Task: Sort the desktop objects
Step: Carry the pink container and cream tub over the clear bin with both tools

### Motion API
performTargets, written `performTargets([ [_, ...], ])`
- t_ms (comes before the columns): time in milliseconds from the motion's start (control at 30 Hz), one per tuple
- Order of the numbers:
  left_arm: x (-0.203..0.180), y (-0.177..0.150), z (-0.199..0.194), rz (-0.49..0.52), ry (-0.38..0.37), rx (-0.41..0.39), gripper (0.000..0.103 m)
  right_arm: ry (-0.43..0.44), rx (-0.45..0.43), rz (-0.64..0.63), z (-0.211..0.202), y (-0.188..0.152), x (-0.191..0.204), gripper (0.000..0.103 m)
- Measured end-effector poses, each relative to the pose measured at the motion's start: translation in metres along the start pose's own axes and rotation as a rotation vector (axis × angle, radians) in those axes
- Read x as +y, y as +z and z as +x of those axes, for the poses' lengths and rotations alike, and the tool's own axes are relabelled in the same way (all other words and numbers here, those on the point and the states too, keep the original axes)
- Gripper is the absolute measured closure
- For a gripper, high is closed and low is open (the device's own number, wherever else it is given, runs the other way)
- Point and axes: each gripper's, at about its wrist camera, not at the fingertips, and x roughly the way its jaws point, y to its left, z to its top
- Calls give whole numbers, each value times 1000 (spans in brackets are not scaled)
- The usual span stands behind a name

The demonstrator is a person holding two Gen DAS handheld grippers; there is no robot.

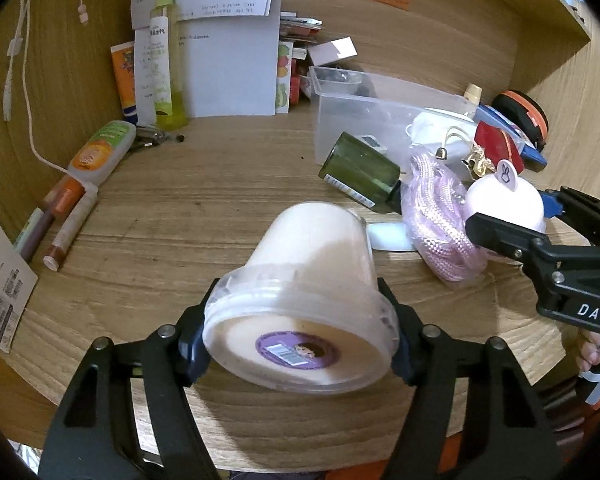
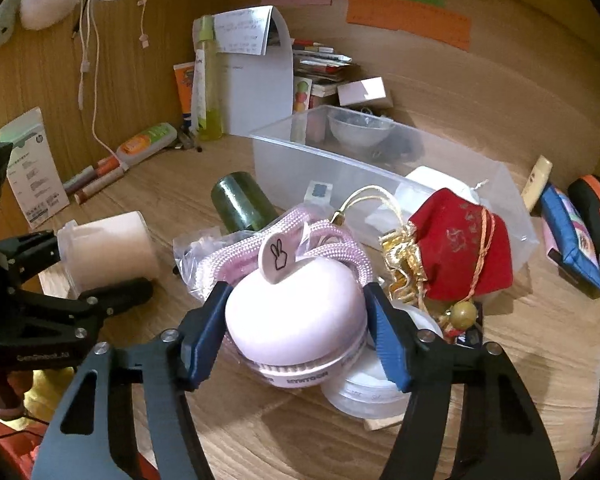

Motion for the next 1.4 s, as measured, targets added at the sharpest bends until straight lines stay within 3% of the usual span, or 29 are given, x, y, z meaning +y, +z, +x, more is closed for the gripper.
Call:
performTargets([
  [267, 7, 15, -3, -67, -92, -9, 34, 76, -4, 85, -4, 4, -13, 41],
  [467, 10, 29, -9, -70, -67, -45, 34, 105, -37, 128, -15, 12, -25, 41],
  [667, 11, 49, -21, -55, -39, -110, 34, 92, -64, 149, -23, 21, -39, 41],
  [1000, 3, 90, -29, -15, -55, -161, 34, 46, -124, 157, -45, 39, -65, 41],
  [1267, 1, 126, -22, -24, -147, -151, 34, 15, -165, 183, -60, 56, -94, 41],
  [1400, -3, 143, -18, -11, -150, -159, 34, 0, -177, 197, -62, 64, -107, 41],
])
